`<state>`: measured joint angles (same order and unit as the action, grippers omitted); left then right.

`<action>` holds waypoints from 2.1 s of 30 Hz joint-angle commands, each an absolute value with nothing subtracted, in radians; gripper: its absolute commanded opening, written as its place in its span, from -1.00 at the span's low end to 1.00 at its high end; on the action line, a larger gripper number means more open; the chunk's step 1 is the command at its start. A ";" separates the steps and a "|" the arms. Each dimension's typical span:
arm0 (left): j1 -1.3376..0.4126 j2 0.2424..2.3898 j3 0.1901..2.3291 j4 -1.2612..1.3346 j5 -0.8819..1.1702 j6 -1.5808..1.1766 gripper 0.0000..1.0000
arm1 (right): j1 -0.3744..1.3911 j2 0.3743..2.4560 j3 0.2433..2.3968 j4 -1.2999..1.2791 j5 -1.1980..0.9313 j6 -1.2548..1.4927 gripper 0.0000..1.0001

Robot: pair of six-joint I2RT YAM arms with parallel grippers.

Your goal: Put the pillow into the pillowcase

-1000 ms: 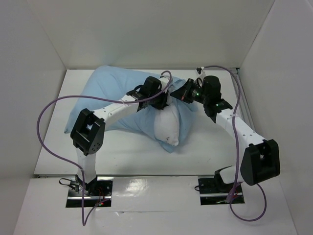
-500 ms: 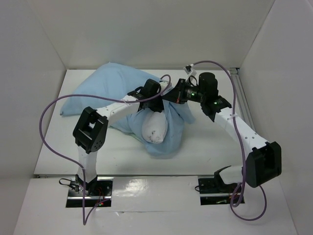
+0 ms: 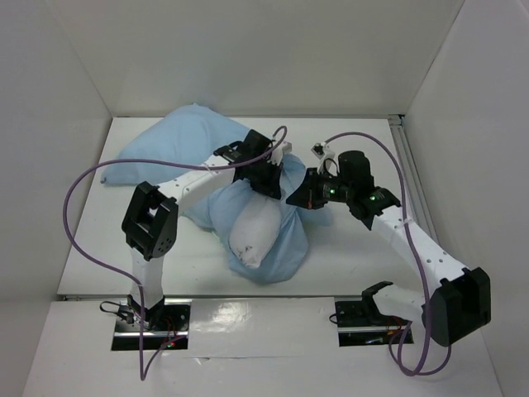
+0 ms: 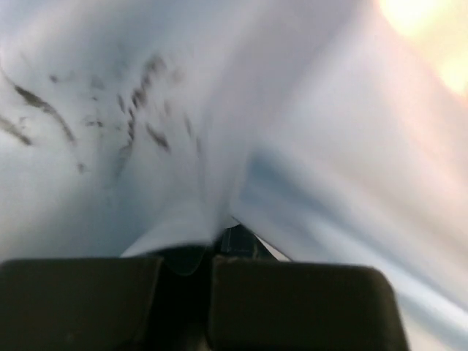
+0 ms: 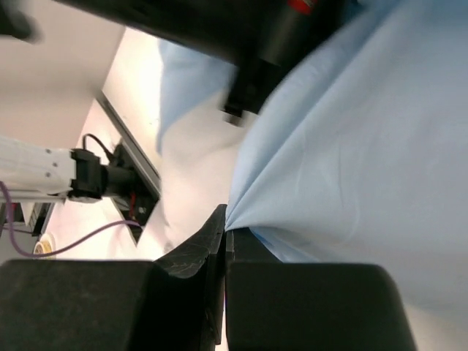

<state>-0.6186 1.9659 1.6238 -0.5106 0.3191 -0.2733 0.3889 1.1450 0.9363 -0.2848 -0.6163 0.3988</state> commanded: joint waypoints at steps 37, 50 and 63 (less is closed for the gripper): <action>-0.759 1.434 1.497 -1.059 0.034 -0.486 0.67 | 0.374 1.411 1.087 -0.089 -0.397 0.361 -1.00; -0.857 1.615 1.529 -0.922 -0.120 -0.572 1.00 | 0.324 1.419 1.178 -0.330 -0.132 0.388 1.00; -0.894 1.769 1.505 -0.884 -0.239 -0.647 0.47 | 0.272 1.120 0.904 -0.465 -0.099 0.661 -0.34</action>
<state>-0.8921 1.7370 1.5055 -0.9340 -0.1604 -0.6125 0.2703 1.1473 0.9554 -0.4503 -0.0483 0.5552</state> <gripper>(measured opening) 0.806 0.354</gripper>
